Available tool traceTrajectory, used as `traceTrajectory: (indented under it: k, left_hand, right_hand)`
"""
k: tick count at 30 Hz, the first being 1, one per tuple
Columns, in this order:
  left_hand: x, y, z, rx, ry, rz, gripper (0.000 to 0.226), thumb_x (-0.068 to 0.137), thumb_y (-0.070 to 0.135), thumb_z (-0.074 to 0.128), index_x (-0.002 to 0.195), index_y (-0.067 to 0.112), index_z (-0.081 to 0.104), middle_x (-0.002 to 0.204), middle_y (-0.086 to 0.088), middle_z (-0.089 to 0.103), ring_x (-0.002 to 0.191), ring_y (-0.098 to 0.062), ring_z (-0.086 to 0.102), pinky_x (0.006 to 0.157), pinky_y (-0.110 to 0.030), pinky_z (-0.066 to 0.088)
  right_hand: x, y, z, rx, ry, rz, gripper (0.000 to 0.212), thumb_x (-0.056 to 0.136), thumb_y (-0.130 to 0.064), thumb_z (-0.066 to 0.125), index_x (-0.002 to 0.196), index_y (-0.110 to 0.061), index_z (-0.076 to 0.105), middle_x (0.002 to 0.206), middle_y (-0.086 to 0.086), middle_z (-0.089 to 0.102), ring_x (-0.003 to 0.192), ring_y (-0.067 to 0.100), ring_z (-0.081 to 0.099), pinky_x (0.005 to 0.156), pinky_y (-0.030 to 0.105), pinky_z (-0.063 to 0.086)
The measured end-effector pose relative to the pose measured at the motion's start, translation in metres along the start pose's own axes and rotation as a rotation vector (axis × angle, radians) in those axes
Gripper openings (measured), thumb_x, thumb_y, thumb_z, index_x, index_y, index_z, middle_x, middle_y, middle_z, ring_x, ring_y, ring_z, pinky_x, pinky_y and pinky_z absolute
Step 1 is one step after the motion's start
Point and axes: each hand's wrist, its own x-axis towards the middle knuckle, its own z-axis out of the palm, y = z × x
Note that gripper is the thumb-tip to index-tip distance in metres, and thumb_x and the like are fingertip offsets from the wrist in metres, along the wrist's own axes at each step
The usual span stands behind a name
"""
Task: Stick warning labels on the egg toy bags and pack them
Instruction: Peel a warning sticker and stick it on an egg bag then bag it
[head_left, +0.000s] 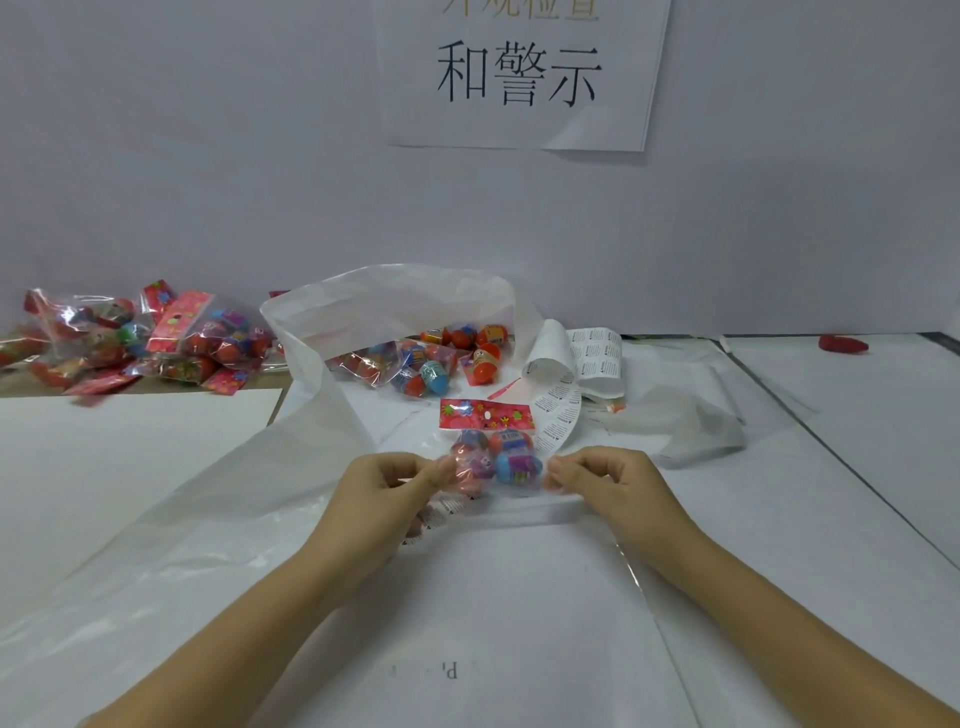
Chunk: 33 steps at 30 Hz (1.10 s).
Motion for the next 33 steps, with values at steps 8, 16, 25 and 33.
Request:
traceTrajectory:
  k: [8,16,25,33]
  left_hand:
    - [0.010,0.003,0.013,0.360,0.156,0.081,0.036,0.098,0.039,0.052,0.076,0.014,0.067,0.073,-0.001,0.067,0.069,-0.020,0.065,0.064,-0.040,0.053]
    - [0.011,-0.001,0.016,0.517,0.226,0.129,0.041,0.099,0.046,0.047,0.076,0.015,0.063,0.077,0.000,0.066,0.076,-0.022,0.063,0.073,-0.044,0.054]
    - [0.018,-0.004,0.019,0.758,0.196,0.116,0.046,0.100,0.052,0.037,0.069,0.022,0.051,0.066,0.005,0.056,0.065,-0.013,0.050,0.055,-0.027,0.031]
    - [0.020,-0.005,0.020,0.836,0.193,0.122,0.049,0.101,0.052,0.036,0.063,0.022,0.047,0.062,0.006,0.054,0.064,-0.014,0.050,0.054,-0.027,0.032]
  right_hand:
    - [0.003,-0.006,0.003,-0.061,0.014,0.097,0.032,0.089,-0.042,0.061,0.059,-0.037,0.071,0.072,-0.013,0.073,0.086,0.013,0.068,0.109,0.048,0.031]
    - [0.011,-0.008,0.001,-0.106,-0.015,0.149,0.039,0.090,-0.044,0.060,0.053,-0.036,0.070,0.073,-0.009,0.074,0.096,0.019,0.065,0.108,0.048,0.033]
    - [0.010,-0.010,0.003,-0.150,0.006,0.162,0.039,0.091,-0.040,0.060,0.054,-0.036,0.070,0.069,-0.013,0.073,0.083,0.011,0.069,0.107,0.046,0.034]
    - [0.008,-0.006,0.009,-0.199,0.092,0.172,0.034,0.089,-0.031,0.061,0.058,-0.021,0.069,0.063,-0.017,0.070,0.080,0.008,0.068,0.107,0.042,0.033]
